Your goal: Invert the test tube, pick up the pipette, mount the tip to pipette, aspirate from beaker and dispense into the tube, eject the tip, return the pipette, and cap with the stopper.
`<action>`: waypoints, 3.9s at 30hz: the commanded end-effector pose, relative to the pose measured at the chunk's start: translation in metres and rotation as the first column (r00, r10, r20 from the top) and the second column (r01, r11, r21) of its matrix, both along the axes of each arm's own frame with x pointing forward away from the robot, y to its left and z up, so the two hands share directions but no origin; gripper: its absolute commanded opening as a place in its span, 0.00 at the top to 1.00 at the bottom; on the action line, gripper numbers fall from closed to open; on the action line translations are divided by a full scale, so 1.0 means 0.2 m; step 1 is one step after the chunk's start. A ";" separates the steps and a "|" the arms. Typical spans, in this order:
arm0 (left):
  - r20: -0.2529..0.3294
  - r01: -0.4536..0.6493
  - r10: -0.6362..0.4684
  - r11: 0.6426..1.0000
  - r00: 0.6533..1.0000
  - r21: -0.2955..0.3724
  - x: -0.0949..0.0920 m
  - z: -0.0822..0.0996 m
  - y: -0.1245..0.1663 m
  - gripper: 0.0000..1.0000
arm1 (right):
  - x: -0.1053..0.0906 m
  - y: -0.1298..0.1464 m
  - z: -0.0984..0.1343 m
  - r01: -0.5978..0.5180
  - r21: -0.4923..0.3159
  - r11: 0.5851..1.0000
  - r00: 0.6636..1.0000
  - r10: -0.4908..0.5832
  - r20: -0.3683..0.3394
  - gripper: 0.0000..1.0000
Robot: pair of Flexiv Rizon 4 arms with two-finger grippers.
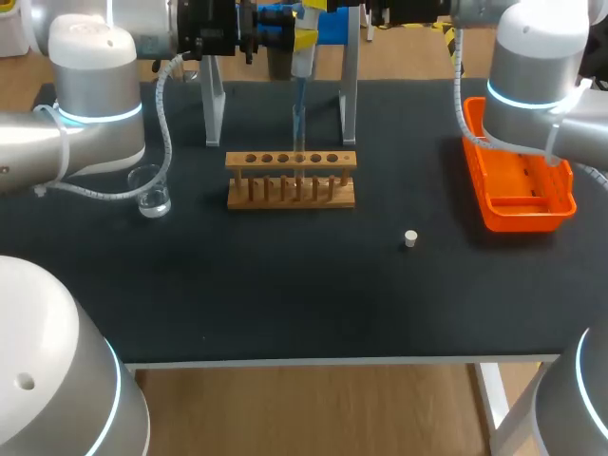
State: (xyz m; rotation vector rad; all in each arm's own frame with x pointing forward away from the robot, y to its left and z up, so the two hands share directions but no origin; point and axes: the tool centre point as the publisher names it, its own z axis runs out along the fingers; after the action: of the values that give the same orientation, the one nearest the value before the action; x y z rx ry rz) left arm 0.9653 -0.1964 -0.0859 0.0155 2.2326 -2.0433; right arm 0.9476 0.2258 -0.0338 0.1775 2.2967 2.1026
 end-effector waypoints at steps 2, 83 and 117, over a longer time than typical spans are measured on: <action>0.002 0.004 -0.004 1.000 1.000 -0.003 0.01 0.03 0.00 1.00 | 0.01 0.00 -0.04 0.001 -0.004 1.000 1.000 -0.001 -0.004 1.00; 0.002 0.004 -0.004 1.000 1.000 -0.003 0.01 0.03 0.00 1.00 | 0.05 -0.37 -1.07 0.062 -0.095 0.994 0.984 -0.045 0.170 0.00; 0.002 0.004 -0.004 1.000 1.000 -0.003 0.01 0.03 0.00 1.00 | 0.23 0.04 -1.24 -0.093 -0.147 0.985 0.989 0.108 0.103 0.00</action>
State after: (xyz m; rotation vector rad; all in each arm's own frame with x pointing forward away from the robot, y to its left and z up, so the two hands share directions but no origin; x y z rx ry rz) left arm 0.9658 -0.1969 -0.0796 0.0189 2.2264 -2.0483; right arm 0.9840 0.2267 -0.2801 -0.0406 2.4069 1.9228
